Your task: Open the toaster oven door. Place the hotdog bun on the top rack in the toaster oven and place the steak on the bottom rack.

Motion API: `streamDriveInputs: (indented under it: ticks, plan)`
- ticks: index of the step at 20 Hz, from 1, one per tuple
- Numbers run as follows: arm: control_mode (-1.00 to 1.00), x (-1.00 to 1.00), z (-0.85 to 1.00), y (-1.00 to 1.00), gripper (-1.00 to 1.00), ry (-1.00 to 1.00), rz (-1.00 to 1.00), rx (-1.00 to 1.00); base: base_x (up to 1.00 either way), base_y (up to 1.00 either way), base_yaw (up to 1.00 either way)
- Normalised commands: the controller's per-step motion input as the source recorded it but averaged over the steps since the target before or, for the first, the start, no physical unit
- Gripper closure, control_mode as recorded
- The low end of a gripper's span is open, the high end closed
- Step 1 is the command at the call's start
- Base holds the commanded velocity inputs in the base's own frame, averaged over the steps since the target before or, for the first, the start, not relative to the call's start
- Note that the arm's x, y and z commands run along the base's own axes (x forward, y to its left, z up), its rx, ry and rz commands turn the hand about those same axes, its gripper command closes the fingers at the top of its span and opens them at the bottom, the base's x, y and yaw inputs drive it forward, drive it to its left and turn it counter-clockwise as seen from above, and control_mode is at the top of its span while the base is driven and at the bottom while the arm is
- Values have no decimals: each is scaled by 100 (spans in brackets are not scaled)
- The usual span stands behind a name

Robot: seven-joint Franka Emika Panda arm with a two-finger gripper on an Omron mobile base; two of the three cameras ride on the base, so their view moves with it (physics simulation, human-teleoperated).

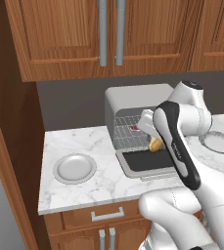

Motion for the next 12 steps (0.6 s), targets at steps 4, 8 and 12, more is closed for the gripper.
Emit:
streamDriveInputs:
  ticks: [4, 8, 12]
  plan:
    - [-100, 27, 1, -25, 100, 1, 0, 0, 0, 0, 0]
    - [-100, 24, -9, -17, 100, 0, -6, -1, 0, 0, 0]
    - [-100, 26, -15, -8, 100, 0, -10, -1, 0, 0, 0]
